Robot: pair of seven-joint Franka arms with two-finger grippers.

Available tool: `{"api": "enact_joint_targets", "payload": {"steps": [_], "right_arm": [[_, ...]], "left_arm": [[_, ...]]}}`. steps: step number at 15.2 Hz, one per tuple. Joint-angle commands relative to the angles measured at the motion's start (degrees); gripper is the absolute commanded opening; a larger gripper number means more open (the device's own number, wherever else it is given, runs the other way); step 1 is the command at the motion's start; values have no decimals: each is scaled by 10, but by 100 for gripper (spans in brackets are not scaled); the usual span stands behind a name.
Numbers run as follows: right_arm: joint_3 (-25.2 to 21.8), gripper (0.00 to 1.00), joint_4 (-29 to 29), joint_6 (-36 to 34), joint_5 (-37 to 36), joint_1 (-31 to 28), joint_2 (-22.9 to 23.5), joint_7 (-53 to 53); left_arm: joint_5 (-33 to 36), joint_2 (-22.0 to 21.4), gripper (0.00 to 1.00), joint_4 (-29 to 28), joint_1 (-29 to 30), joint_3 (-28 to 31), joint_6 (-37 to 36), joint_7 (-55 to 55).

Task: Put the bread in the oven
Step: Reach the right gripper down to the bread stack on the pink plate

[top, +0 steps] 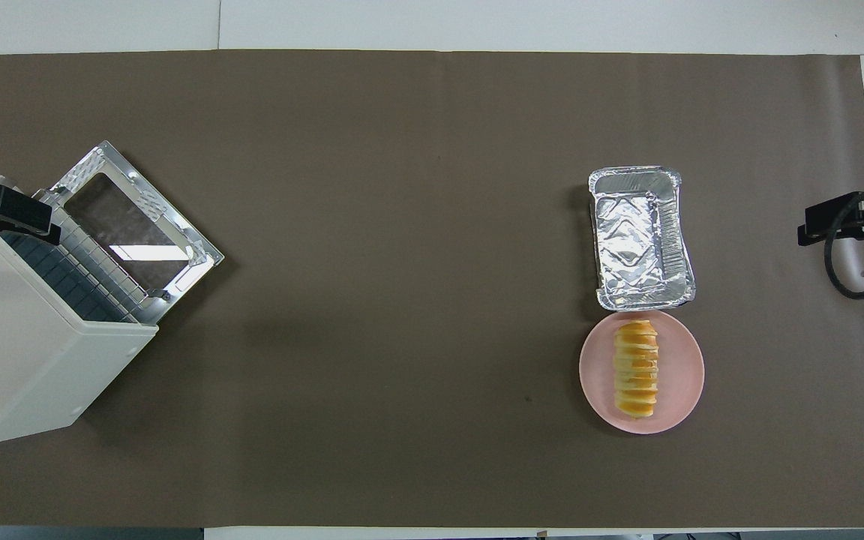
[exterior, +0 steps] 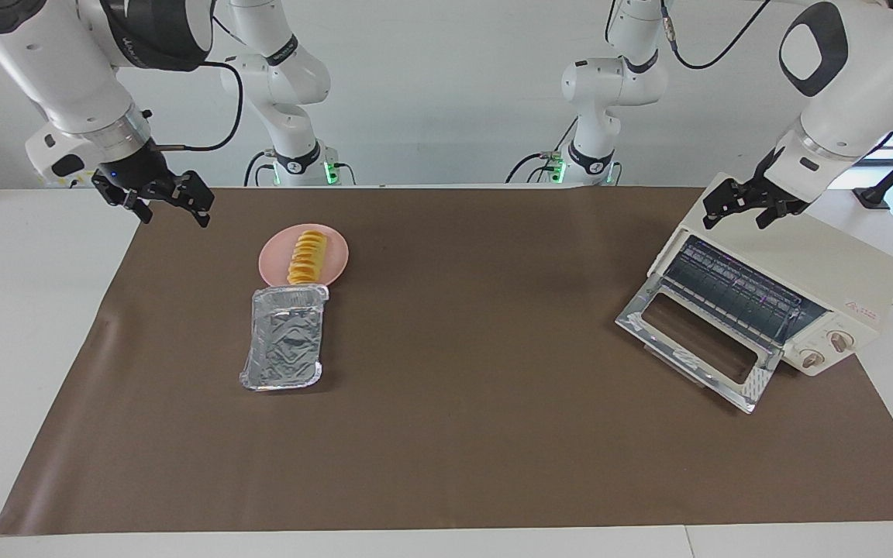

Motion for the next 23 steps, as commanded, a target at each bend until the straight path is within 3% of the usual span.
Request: {"api": "enact_joint_targets", "payload": {"steps": [1,6,8,11,14,18,23], "right_arm": [[4,100,5,1,-5,-4,2,15],[9,100,-35,-7,11,0,-19,16],[21,100,-98,14,20,23,-45,35],[22,100,-224,128,20,86,-91,128],[23,100,-268,148,20,99,-85,151],[23,100,-360,240,20,107,-88,206],[23,100,-459,269,20,117,-135,258]], "left_arm": [[11,-19,100,-23,4,-6,9,-1],[11,-19,100,-23,4,-6,9,-2],[11,-19,100,-23,4,-6,9,-2],[11,-19,100,-23,4,-6,9,-2],[11,-19,100,-23,4,-6,9,-1],[11,-19,100,-23,4,-6,9,-2],[11,-19,100,-23,4,-6,9,-1]]}}
